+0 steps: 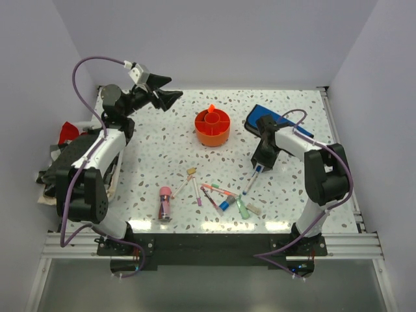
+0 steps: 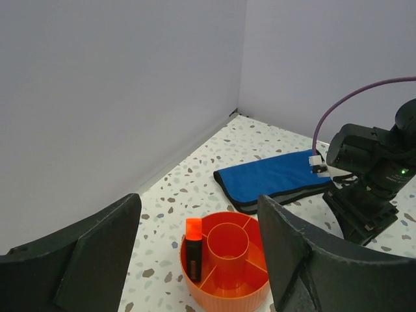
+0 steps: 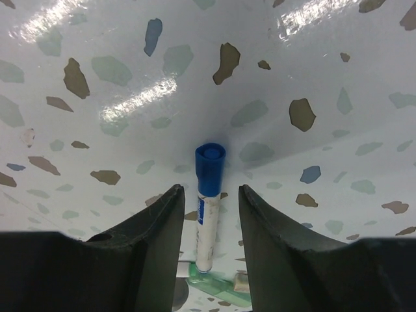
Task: Sort the stationery into containers
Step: Pick up the stationery from the center of the board.
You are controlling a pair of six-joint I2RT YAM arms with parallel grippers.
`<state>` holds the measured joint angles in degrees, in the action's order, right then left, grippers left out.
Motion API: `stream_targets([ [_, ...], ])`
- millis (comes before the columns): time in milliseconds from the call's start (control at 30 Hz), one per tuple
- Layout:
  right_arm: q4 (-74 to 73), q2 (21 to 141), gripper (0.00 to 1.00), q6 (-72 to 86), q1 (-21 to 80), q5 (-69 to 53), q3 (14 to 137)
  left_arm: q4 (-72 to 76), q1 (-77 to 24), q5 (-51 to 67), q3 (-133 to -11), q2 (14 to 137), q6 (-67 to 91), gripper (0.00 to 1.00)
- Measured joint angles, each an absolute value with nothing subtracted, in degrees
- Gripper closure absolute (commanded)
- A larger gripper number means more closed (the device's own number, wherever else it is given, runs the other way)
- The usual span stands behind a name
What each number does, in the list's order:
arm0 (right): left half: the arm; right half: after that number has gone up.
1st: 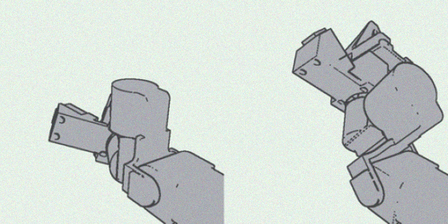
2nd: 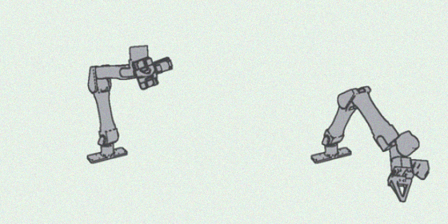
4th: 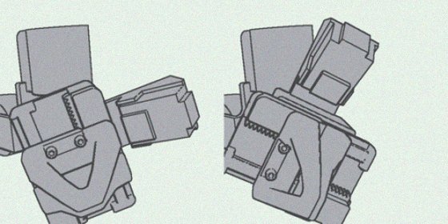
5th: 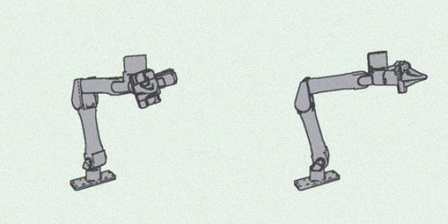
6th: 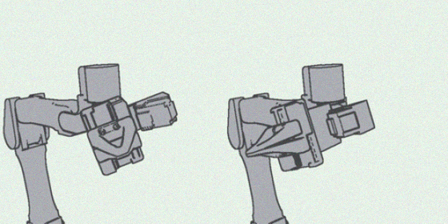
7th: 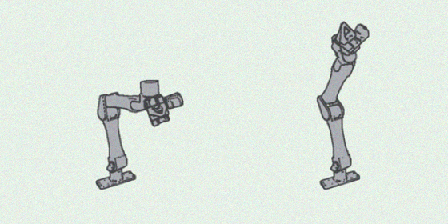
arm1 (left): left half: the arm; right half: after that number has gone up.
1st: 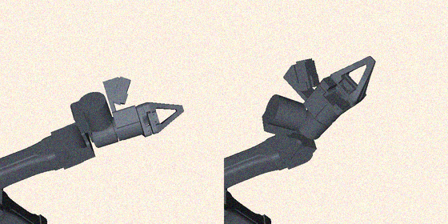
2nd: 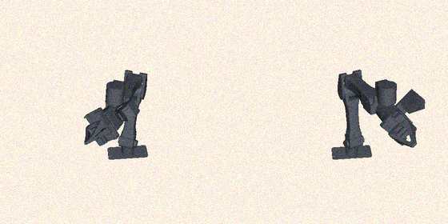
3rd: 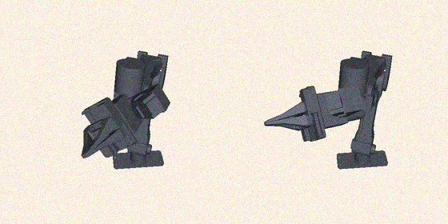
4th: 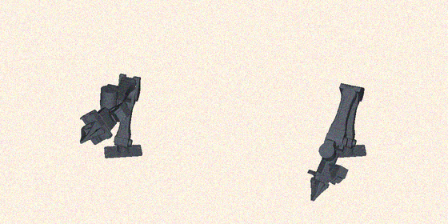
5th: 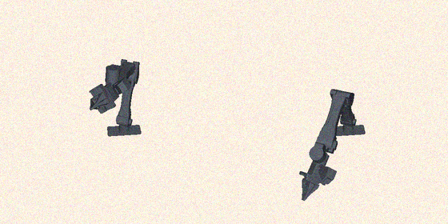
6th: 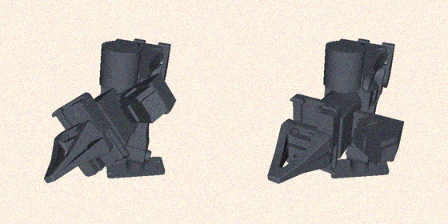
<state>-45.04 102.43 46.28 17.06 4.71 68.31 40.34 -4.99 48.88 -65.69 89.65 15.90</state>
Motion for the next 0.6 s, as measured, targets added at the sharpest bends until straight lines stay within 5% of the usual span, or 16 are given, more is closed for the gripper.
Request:
stream_targets([
  [267,-43.9,104.5,0.78,47.2,17.1,3.6,66.6,39.3,-5.0,48.9,-65.7,90.0,15.9,0.23],
  [367,-44.1,104.6,1.0,47.2,16.7,3.2,66.5,38.9,-5.0,48.9,-65.7,90.2,15.9,0.23],
  [600,-43.7,105.4,1.0,41.2,16.8,2.2,70.5,38.0,-5.0,49.0,-65.7,90.3,15.9,0.23],
])
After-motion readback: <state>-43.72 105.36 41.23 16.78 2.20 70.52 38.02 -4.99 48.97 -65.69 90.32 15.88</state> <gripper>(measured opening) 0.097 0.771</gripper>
